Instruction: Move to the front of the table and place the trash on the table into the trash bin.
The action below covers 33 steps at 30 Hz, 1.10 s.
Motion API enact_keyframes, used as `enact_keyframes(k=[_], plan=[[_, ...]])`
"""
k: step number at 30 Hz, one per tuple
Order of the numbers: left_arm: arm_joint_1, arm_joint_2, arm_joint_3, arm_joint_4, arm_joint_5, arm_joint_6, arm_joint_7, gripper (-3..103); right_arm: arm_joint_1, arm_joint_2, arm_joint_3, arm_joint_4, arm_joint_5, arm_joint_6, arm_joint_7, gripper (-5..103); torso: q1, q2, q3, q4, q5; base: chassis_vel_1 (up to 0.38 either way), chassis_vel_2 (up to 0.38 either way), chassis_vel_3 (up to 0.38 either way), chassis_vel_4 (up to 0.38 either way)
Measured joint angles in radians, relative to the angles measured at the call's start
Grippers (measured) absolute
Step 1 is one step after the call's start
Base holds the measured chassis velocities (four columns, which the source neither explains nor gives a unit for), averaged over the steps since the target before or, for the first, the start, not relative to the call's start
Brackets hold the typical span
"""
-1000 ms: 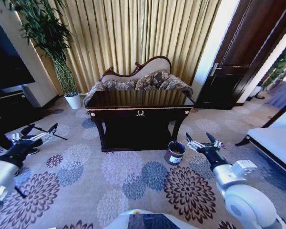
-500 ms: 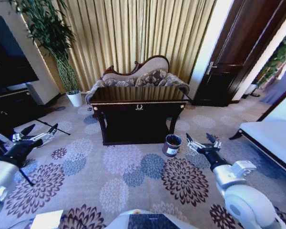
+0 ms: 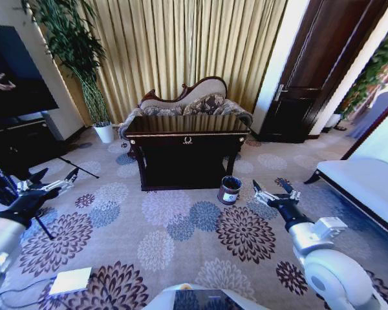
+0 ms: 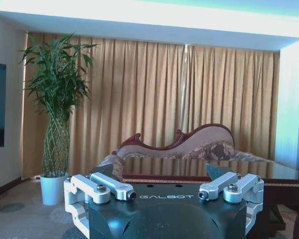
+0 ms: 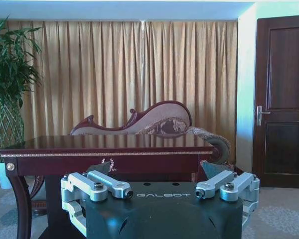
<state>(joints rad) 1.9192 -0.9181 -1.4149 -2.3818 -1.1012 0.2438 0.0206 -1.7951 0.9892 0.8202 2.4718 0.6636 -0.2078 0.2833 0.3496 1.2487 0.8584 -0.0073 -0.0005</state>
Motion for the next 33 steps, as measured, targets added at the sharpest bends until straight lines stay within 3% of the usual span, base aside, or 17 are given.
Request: enact_keyframes(k=[9,33], plan=[[0.001,-0.005,0.02,0.007,0.008,-0.051,-0.012,100,-0.002,0.001,0.001,-0.001,-0.001,0.0,0.0,100,0.0,0.0,0.0,0.0,0.0004,0.0,0.0,0.0,0.0],[-0.005,-0.009,0.035,0.008,0.038,-0.053,-0.026,100,-0.004,0.0,0.009,0.007,-0.016,0.001,0.002,100,0.0,0.0,0.0,-0.0001,0.0005,0.0,0.0,0.0,0.0]])
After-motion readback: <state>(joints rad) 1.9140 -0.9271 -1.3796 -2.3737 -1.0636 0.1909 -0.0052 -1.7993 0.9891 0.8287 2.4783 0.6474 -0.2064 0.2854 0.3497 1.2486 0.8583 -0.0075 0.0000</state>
